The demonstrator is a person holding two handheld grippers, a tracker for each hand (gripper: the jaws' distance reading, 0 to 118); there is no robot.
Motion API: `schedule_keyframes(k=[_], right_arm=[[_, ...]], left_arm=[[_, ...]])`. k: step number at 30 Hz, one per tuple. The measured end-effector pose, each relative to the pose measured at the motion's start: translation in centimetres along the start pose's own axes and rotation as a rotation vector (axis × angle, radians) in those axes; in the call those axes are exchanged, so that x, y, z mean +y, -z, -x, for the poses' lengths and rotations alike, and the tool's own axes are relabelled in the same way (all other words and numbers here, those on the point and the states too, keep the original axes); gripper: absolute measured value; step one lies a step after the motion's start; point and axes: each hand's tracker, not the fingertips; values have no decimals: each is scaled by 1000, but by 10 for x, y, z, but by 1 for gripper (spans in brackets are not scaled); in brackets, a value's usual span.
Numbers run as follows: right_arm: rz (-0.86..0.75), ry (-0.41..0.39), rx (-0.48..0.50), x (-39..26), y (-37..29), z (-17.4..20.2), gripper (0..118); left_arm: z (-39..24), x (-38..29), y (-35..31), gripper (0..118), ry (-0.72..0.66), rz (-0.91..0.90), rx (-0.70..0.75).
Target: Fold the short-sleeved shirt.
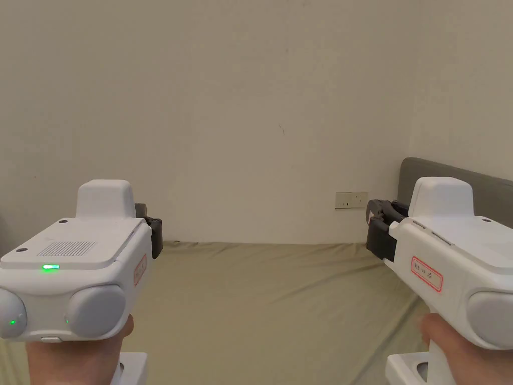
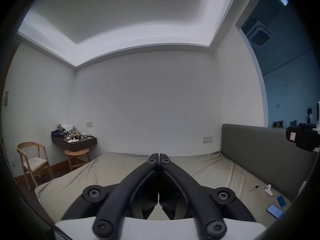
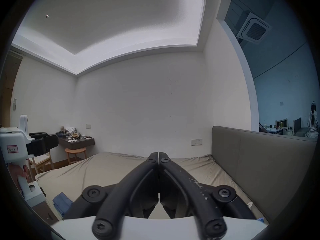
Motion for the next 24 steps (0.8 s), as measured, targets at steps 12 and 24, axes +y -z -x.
schedule_keyframes(k=[12,24], right_arm=[[-8,-14,4,4,-9,2,1],[7,-16,-2,0,-7,0,1]], left_arm=[[-3,5,-8,0,-5,1,-5],[-7,2,-6,0,9,24,-10]])
